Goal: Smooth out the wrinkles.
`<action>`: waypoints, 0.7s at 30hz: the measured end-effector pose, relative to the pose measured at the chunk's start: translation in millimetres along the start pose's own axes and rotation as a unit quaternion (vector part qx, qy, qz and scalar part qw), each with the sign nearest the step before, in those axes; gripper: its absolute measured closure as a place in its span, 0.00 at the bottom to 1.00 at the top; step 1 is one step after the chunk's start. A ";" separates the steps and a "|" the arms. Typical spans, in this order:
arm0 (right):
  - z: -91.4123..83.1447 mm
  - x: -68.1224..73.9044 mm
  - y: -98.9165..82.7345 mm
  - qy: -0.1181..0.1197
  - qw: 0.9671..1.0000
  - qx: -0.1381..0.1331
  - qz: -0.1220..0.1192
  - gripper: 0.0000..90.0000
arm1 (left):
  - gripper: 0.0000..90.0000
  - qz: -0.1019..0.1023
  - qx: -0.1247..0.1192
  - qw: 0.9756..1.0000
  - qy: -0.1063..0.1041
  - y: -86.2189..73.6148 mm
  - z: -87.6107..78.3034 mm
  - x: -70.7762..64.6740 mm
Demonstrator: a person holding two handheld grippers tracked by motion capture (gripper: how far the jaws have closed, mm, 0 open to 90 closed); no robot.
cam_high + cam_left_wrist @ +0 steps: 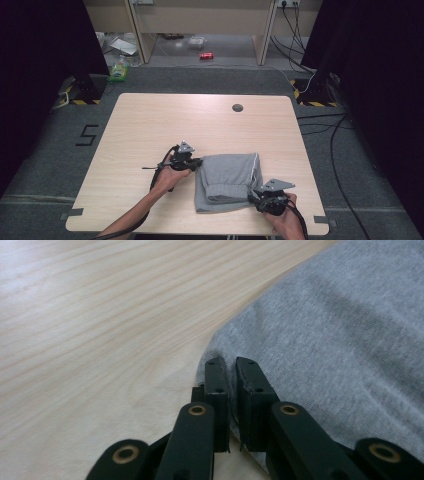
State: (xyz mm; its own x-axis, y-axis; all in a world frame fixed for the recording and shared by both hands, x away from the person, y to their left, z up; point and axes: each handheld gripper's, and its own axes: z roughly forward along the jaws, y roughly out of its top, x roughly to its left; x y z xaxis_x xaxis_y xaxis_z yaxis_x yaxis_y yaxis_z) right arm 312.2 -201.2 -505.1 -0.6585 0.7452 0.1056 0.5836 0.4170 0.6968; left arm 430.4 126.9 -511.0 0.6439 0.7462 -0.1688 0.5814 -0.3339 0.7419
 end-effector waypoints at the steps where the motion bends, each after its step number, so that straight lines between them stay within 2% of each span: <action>1: 1.8 0.5 2.0 0.001 1.000 0.001 -0.001 0.78 | 0.93 -0.003 0.000 1.000 0.001 0.1 -0.9 3.1; 5: 11.1 2.2 11.6 0.003 1.000 0.003 -0.008 0.78 | 0.94 -0.004 0.002 1.000 0.010 0.5 -4.1 12.6; 10: 23.0 5.0 23.4 0.004 1.000 0.004 -0.020 0.78 | 0.93 -0.016 0.002 1.000 0.018 -0.1 -8.1 26.2; 21: 44.3 8.7 43.3 0.012 1.000 0.002 -0.027 0.79 | 0.93 -0.029 0.006 0.999 0.034 2.0 -14.2 51.7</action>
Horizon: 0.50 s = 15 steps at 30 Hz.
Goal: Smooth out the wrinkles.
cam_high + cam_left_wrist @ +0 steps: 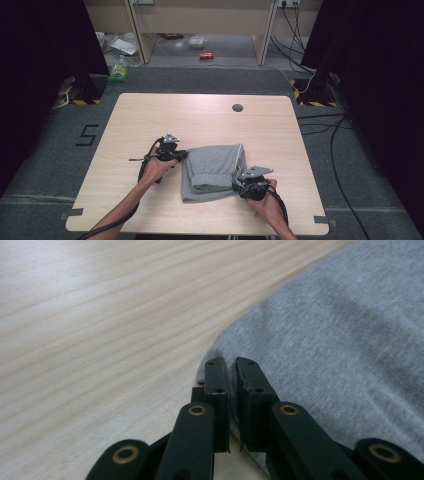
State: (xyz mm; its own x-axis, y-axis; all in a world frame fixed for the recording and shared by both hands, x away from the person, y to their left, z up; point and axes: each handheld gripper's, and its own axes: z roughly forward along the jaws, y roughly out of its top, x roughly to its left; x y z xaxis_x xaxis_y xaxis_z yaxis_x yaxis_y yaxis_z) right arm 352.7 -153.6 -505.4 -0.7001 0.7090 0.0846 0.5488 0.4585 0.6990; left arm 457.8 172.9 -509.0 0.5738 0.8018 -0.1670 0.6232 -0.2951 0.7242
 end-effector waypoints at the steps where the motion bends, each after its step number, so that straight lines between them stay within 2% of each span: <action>1: 1.8 0.0 1.4 0.000 1.000 -0.002 -0.002 0.78 | 0.93 -0.003 -0.001 1.000 0.001 0.3 0.1 2.2; 10: 17.4 0.5 15.2 0.009 1.000 -0.006 -0.003 0.78 | 0.96 -0.017 -0.002 1.000 0.025 10.3 -1.3 26.5; 15: 23.3 1.2 20.7 0.007 1.000 -0.006 -0.006 0.78 | 0.96 -0.014 0.003 0.999 0.031 13.9 0.2 31.2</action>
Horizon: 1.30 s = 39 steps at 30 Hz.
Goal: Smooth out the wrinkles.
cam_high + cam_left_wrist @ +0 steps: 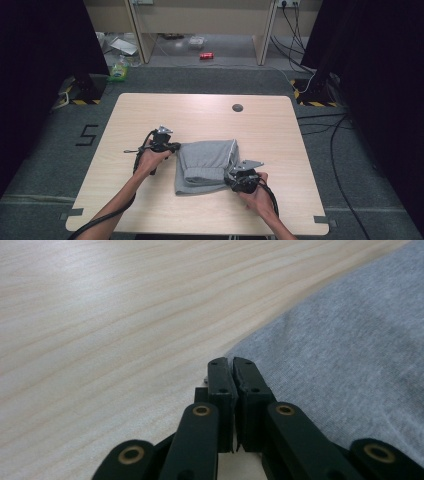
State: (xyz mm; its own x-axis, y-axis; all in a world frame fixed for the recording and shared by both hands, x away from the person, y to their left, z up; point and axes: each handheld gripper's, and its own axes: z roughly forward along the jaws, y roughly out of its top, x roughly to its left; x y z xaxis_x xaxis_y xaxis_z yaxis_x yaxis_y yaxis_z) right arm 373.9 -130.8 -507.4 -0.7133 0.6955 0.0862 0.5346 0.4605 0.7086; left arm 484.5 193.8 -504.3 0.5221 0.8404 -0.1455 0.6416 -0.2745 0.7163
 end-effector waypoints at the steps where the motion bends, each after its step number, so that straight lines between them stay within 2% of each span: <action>1: 0.9 0.0 0.9 -0.001 1.000 0.000 0.000 0.78 | 0.96 0.000 0.000 1.000 0.001 0.3 0.4 0.4; 10: 12.1 0.7 11.6 -0.006 1.000 -0.001 -0.002 0.78 | 0.97 -0.005 -0.003 1.000 0.023 9.4 4.3 11.5; 17: 21.6 -1.9 19.6 -0.003 1.000 -0.006 0.003 0.78 | 0.97 -0.021 -0.008 0.999 0.034 12.4 6.2 20.3; 19: 22.3 -2.6 20.3 -0.001 1.000 -0.005 0.002 0.78 | 0.96 -0.031 -0.010 0.999 0.030 11.7 6.1 20.6; 23: 21.2 -3.1 19.1 0.004 1.000 -0.006 0.008 0.74 | 0.79 -0.043 -0.019 0.999 0.026 10.9 1.3 16.0; 27: 16.2 -1.7 18.1 0.005 1.000 -0.005 0.019 0.59 | 0.60 -0.048 -0.030 0.998 0.019 11.2 -7.8 7.3; 32: 3.9 1.5 15.4 0.004 1.000 -0.017 0.024 0.50 | 0.49 -0.046 -0.032 0.998 0.010 12.1 -18.9 -2.5; 36: -9.7 2.7 15.2 -0.012 0.999 -0.028 0.011 0.46 | 0.44 -0.041 -0.026 0.999 0.000 9.3 -27.4 -8.4; 39: -19.4 0.2 12.2 -0.019 0.999 -0.035 0.017 0.44 | 0.39 -0.032 -0.022 0.999 -0.007 4.0 -35.1 -13.3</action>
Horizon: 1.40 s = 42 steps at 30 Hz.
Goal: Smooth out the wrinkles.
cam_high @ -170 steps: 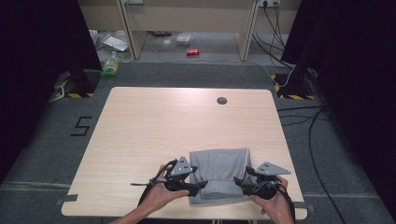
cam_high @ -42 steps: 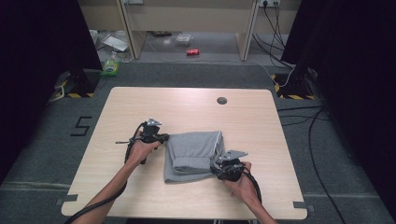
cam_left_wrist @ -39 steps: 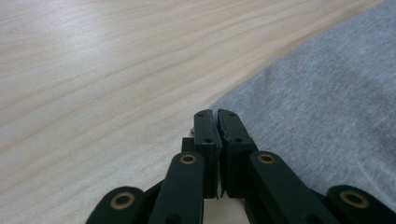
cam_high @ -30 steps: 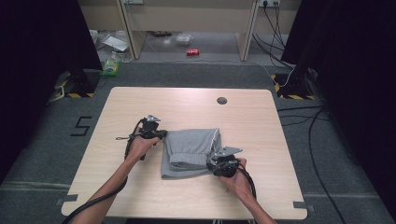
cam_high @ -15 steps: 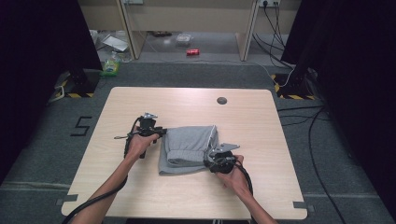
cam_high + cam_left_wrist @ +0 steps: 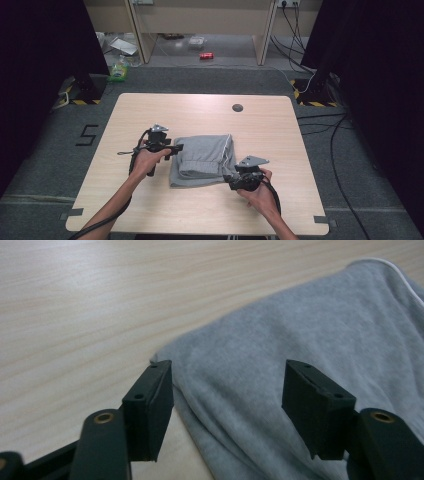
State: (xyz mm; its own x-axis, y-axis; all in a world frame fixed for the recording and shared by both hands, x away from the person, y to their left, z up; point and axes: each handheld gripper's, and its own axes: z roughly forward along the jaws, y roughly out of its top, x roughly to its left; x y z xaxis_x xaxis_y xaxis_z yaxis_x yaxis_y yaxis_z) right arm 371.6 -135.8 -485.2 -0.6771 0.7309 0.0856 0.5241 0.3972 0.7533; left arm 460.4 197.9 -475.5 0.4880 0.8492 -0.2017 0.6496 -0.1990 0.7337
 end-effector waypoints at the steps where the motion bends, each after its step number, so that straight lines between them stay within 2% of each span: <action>1: -3.2 -2.4 -1.7 -0.003 1.000 -0.002 0.001 0.43 | 0.38 0.001 0.001 1.000 -0.002 -1.6 -2.1 -0.8; 6: -13.2 -12.4 -11.8 -0.014 1.000 0.001 0.014 0.41 | 0.34 0.007 -0.004 1.000 -0.010 -15.1 -18.1 -7.0; 12: -24.9 -19.3 -22.4 -0.021 0.999 0.001 0.025 0.40 | 0.23 0.020 -0.006 1.000 -0.005 -30.7 -38.1 -14.3; 19: -38.7 -23.1 -36.0 -0.030 0.999 0.002 0.034 0.37 | 0.20 0.032 -0.004 0.999 -0.011 -54.0 -53.7 -24.1; 22: -43.4 -24.4 -41.4 -0.033 0.999 0.003 0.039 0.36 | 0.19 0.028 -0.011 0.999 -0.019 -64.1 -61.6 -27.9; 25: -48.9 -25.3 -47.1 -0.040 0.999 0.008 0.035 0.35 | 0.19 0.033 -0.010 0.999 -0.019 -72.1 -66.1 -32.5; 35: -60.6 -26.3 -68.4 -0.052 0.997 0.021 0.046 0.32 | 0.18 0.049 -0.004 0.998 -0.028 -101.8 -81.3 -46.9; 39: -63.1 -25.0 -73.3 -0.056 0.997 0.027 0.048 0.31 | 0.18 0.078 0.004 0.997 -0.011 -112.6 -79.8 -51.2; 42: -63.6 -24.9 -75.5 -0.060 0.997 0.030 0.046 0.30 | 0.18 0.088 0.010 0.996 -0.007 -119.4 -77.6 -52.4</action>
State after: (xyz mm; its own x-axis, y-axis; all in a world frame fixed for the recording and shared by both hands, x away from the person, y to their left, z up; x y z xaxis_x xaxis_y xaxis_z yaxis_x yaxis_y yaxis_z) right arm 316.0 -219.2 -502.8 -0.5602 0.8253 0.0714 0.6133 0.3552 0.7054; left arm 312.0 215.1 -502.2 0.6029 0.7938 -0.0803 0.5646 -0.3533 0.7459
